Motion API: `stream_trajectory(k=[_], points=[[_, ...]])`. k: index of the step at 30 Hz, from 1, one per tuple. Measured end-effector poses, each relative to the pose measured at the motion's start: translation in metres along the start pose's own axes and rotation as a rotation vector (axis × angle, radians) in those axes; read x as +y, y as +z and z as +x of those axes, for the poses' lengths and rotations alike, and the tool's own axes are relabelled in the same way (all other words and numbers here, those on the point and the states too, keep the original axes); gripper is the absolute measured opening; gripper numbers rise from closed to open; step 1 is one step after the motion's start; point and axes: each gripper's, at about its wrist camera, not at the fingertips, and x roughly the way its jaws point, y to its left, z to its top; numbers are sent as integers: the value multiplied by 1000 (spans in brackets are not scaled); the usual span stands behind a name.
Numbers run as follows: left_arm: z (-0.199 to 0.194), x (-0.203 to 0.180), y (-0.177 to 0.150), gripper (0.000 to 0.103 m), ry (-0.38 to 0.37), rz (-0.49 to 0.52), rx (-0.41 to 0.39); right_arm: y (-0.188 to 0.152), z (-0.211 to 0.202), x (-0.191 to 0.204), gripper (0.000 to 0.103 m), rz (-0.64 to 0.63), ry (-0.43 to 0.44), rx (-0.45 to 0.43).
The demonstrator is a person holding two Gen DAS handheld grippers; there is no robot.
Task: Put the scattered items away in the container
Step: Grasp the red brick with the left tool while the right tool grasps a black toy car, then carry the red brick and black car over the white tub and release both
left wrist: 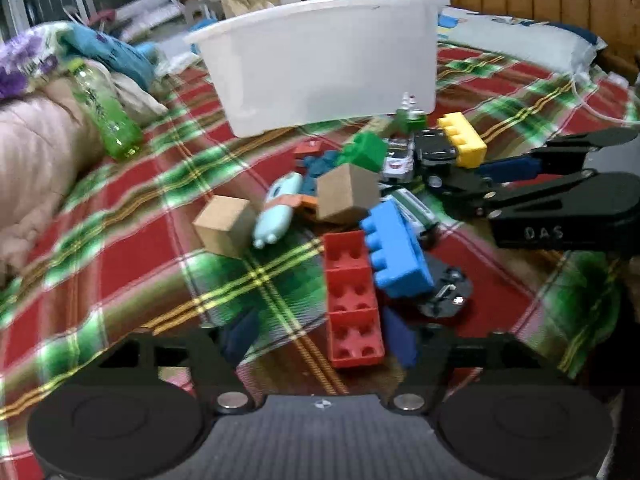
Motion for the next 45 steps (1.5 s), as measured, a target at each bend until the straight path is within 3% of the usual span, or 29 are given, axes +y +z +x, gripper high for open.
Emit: stream_trajectory(k=[1, 3, 4, 11, 19, 36, 45], points=[[-1, 2, -1, 64, -22, -19, 1, -1, -1, 1, 47, -10, -4, -5], [-4, 11, -2, 29, -79, -94, 5, -2, -6, 4, 39, -38, -5, -9], [-5, 14, -1, 27, -86, -119, 7, -3, -9, 5, 37, -39, -2, -9], [-11, 13, -1, 27, -108, -115, 21, -2, -24, 13, 33, -34, 12, -7], [-32, 19, 14, 27, -86, -89, -37, 11, -49, 18, 33, -36, 6, -75], [-34, 23, 143, 27, -42, -7, -234, 101, -39, -8, 33, -25, -35, -212], [-18, 41, 213, 27, -12, -43, -324, 149, -17, -34, 33, -9, -71, -254]])
